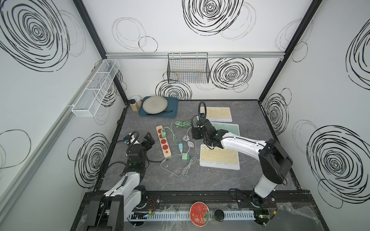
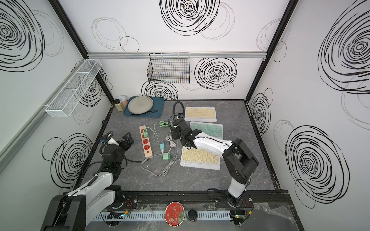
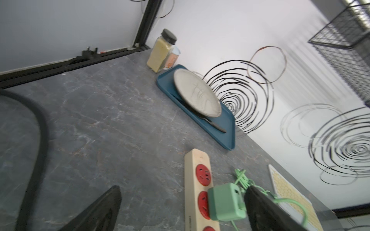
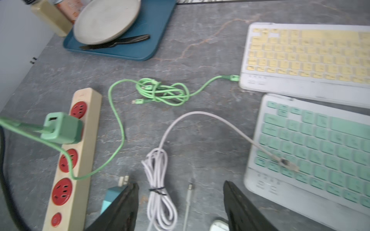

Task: Unplug the wireless keyboard
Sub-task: Pick up the keyboard from the center of the board.

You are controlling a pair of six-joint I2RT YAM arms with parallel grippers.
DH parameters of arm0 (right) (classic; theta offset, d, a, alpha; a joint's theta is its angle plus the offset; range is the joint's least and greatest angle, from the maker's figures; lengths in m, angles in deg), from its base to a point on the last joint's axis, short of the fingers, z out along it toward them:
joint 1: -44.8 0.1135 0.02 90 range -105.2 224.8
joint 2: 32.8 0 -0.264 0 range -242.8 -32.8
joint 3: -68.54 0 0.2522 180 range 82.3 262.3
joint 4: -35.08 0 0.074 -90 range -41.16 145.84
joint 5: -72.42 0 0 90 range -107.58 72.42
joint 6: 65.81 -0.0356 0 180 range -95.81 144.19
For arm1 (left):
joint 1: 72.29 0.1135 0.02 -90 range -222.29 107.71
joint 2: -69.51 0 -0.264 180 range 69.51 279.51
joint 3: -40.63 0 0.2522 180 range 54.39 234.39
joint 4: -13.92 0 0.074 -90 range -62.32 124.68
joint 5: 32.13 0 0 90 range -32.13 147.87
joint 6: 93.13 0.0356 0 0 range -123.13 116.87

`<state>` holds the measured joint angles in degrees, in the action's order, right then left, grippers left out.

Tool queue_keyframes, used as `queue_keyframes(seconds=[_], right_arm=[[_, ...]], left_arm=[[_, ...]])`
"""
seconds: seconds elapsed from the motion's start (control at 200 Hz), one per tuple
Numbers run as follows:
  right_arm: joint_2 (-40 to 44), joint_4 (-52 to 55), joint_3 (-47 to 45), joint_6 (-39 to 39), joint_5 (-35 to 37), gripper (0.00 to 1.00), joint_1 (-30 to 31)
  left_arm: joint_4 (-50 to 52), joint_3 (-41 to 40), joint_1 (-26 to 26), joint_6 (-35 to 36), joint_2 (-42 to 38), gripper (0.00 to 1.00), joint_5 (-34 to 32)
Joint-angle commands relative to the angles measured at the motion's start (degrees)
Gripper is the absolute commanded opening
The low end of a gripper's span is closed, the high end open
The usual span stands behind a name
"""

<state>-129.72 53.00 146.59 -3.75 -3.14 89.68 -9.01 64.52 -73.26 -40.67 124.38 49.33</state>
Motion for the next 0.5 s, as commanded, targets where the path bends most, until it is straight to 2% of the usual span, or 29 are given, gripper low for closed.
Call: queue_keyframes(seconds=[0.0,0.105,0.21,0.31,0.395,0.495], right_arm=[[3.4,-0.4,-3.3,-2.5,0.3,0.70,-3.4],[6.6,-2.0,-7.6,-3.7,-0.8,0.70,-6.9],[10.0,-2.7,-11.6,-4.5,-0.5,0.70,-9.3],[13.3,-2.4,-14.5,-4.6,-0.1,0.70,-11.2],[16.1,-1.2,-16.3,-4.4,0.7,0.71,-12.9],[20.0,-0.3,-18.8,-4.0,1.3,0.71,-15.7]], left_arm=[[2.8,5.9,-6.1,6.0,-4.6,0.99,-2.2],[6.0,10.9,-15.6,12.9,-5.8,0.99,-7.1],[8.5,16.2,-22.7,20.1,-3.2,0.99,-7.9],[11.3,21.8,-26.6,23.8,1.6,0.99,-6.8],[15.9,27.6,-28.0,25.6,6.5,1.00,-3.5],[21.4,33.8,-30.0,27.5,12.2,0.99,-2.8]])
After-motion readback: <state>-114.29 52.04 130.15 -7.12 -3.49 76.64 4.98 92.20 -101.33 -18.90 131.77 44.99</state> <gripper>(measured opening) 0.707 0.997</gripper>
